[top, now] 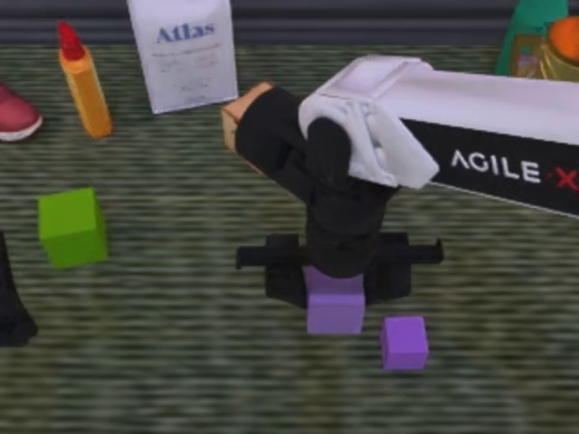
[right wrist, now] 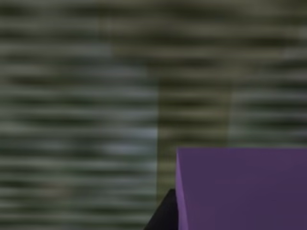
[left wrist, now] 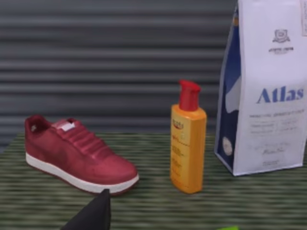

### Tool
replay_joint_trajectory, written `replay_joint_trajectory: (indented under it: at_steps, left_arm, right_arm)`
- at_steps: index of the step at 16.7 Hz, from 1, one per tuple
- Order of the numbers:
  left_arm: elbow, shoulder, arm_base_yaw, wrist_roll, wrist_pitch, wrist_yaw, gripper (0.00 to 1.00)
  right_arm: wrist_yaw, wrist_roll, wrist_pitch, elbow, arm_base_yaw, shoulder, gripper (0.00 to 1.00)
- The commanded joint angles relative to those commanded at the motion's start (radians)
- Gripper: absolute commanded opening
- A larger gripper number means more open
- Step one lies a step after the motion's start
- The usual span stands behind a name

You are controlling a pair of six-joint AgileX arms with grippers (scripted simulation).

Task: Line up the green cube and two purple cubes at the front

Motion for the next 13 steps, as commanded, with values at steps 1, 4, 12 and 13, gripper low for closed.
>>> replay_joint_trajectory:
  at_steps: [1,4,12,13]
  left_arm:
    - [0.0,0.0,0.0,0.0,0.0,0.0,1.0]
    - [0.0,0.0,0.0,0.0,0.0,0.0,1.0]
    - [0.0,0.0,0.0,0.0,0.0,0.0,1.0]
    - [0.0,0.0,0.0,0.0,0.0,0.0,1.0]
  right_arm:
    - [0.0,0.0,0.003,-0.003,0.0,0.001,0.0]
    - [0.001,-0.002,0.073,-0.049,0.004,0.026,0.0]
    - [0.003,0.004,0.242,-0.155,0.007,0.091,0.0]
    - [0.003,0.004,0.242,-0.155,0.007,0.091,0.0]
